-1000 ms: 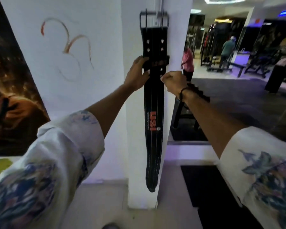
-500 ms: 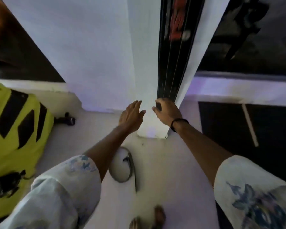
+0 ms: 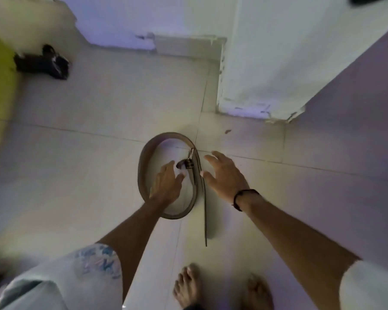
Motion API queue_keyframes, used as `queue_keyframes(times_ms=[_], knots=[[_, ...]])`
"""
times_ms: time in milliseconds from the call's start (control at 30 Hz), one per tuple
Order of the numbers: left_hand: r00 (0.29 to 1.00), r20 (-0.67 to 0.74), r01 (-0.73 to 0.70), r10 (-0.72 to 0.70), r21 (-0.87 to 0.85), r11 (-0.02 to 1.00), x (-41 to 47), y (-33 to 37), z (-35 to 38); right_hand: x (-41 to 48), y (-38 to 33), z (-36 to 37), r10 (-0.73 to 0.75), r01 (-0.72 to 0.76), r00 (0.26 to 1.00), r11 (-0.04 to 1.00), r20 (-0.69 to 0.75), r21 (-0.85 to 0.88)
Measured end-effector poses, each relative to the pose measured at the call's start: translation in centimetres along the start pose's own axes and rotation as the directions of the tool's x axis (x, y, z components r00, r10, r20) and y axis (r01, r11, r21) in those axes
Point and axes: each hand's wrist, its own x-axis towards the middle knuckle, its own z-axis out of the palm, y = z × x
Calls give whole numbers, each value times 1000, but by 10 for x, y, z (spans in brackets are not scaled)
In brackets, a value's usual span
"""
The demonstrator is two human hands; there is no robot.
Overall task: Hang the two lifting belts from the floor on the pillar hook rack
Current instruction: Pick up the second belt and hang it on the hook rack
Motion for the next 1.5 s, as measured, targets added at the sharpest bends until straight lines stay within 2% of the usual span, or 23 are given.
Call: queue_keyframes(times_ms=[133, 200, 300, 433, 567, 667, 800, 900, 1000, 1100, 1200, 1367, 1500], knots=[[999, -49, 11, -20, -191, 982, 51, -15, 57, 44, 35, 47, 5, -5, 1000, 1000, -4, 30], [995, -48, 70, -84, -243, 967, 70, -7, 70, 56, 41, 54, 18, -17, 1000, 998, -15, 67], [992, -35, 115, -123, -168, 979, 80, 8, 68, 55, 36, 42, 24, -22, 1000, 994, -12, 103], [994, -96, 38, -55, -179, 983, 53, 32, 30, 27, 15, -2, 54, -54, 999, 989, -1, 139], [988, -105, -143, 114, -332, 932, -1, 101, -55, -17, -31, -81, 88, -82, 996, 959, -13, 270], [965, -132, -263, 229, -403, 877, -41, 174, -142, -47, -83, -164, 88, -41, 989, 933, -117, 356], [892, -233, -452, 388, -418, 788, -107, 276, -265, -90, -165, -287, 117, 16, 967, 858, -225, 514], [830, -315, -558, 461, -459, 691, -168, 348, -358, -131, -225, -383, 101, 102, 939, 831, -329, 547], [796, -356, -605, 490, -495, 623, -232, 405, -445, -187, -284, -475, 64, 183, 907, 831, -416, 526], [730, -398, -682, 555, -482, 550, -299, 450, -518, -249, -339, -549, -25, 296, 860, 837, -509, 460], [677, -449, -733, 583, -479, 482, -368, 491, -577, -316, -392, -606, -84, 398, 821, 793, -565, 461], [549, -531, -818, 645, -501, 284, -473, 556, -655, -418, -463, -691, -85, 521, 675, 758, -732, 392], [481, -532, -835, 697, -521, 178, -534, 595, -711, -487, -513, -744, -105, 597, 588, 726, -802, 342]])
